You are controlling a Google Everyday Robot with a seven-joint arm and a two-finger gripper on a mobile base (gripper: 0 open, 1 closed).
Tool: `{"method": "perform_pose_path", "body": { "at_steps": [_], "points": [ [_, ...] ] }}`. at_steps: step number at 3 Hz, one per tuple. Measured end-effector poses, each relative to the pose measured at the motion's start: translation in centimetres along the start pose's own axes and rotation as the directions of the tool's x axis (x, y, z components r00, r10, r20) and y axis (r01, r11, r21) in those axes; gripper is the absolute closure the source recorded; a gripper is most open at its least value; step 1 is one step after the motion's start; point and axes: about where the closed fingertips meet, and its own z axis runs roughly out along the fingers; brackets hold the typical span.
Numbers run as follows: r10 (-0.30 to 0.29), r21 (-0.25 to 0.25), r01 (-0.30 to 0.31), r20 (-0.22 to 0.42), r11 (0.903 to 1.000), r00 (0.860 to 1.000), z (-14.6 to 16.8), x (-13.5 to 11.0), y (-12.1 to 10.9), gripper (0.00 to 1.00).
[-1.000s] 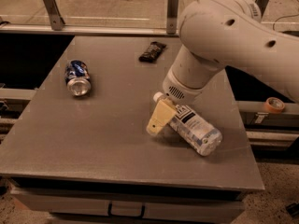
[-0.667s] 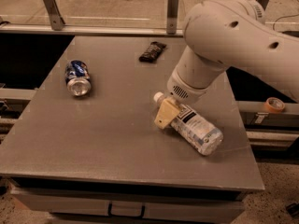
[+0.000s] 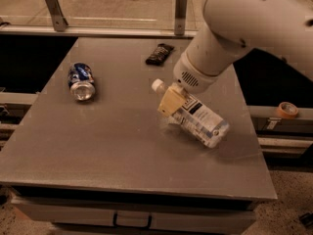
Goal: Place blue plastic bottle upright
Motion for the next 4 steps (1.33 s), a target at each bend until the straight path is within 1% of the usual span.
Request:
{"method": "perform_pose_path", "body": {
  "at_steps": [1,2,3,4],
  "points": [
    [-0.137,-0.107,0.158,0.184,0.9816,0.973,-2.5,-5.9,1.6,1.00],
    [-0.198,-0.164,0.291,0.428,0.9426,0.882,-5.2,-11.0,2.5,1.00],
    [-0.239,-0.173,0.376,0.522,0.9103,0.819,-6.9,-13.1,4.3,1.00],
    [-0.239,-0.173,0.375,0.520,0.9107,0.820,-6.9,-13.0,4.3,1.00]
  ]
}}
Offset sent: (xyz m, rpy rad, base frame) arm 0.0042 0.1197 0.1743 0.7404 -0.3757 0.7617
